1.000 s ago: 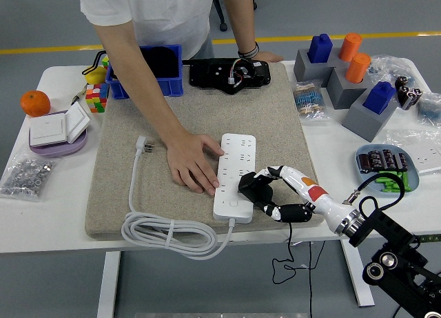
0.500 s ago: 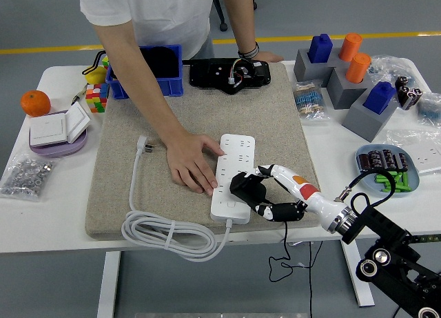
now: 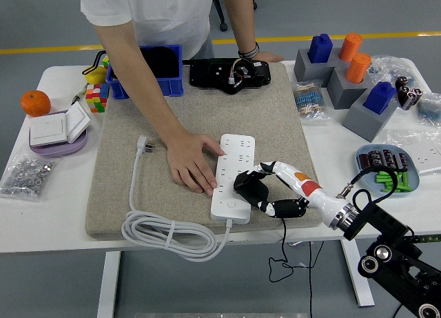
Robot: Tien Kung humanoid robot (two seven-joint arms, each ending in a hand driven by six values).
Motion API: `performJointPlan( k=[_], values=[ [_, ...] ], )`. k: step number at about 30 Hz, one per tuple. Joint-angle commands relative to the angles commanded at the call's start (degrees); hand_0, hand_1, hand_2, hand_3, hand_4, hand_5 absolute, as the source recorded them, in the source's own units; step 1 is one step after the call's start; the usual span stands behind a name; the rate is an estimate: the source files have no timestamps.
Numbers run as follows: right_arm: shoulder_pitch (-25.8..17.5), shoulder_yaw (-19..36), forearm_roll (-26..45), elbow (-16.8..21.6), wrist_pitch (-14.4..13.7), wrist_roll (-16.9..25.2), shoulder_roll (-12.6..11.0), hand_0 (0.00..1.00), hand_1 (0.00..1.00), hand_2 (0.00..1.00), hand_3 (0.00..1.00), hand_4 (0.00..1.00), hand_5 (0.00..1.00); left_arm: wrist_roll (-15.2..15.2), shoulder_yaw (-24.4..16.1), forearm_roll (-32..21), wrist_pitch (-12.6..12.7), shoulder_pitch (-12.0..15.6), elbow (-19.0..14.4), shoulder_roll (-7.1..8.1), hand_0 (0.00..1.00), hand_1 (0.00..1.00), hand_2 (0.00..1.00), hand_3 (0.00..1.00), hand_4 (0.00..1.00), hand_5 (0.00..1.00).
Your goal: Press the white button,pick up the black plug,place it near the board,insert it into the board
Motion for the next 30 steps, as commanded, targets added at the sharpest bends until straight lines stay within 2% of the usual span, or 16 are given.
performJointPlan(
  k=[13, 30],
  values=[
    [-0.94, 0.74, 0.17, 0.54, 0.34, 0.25, -1.13, 0.685, 0.622, 0.582, 0.586, 0.710, 0.042, 0.04, -0.25, 0.17, -0.04, 0.02, 0.00, -0.06, 0.705, 0.699, 0.670, 0.712, 0.722, 0.282],
    [1.50, -0.45, 0.33, -1.21, -0.05, 0.48, 0.65, 0.685, 0.622, 0.581, 0.586, 0.712, 0.045, 0.00, -0.04, 0.05, -0.05, -0.06, 0.00, -0.22, 0.705, 0.699, 0.669, 0.712, 0.722, 0.283]
  ],
)
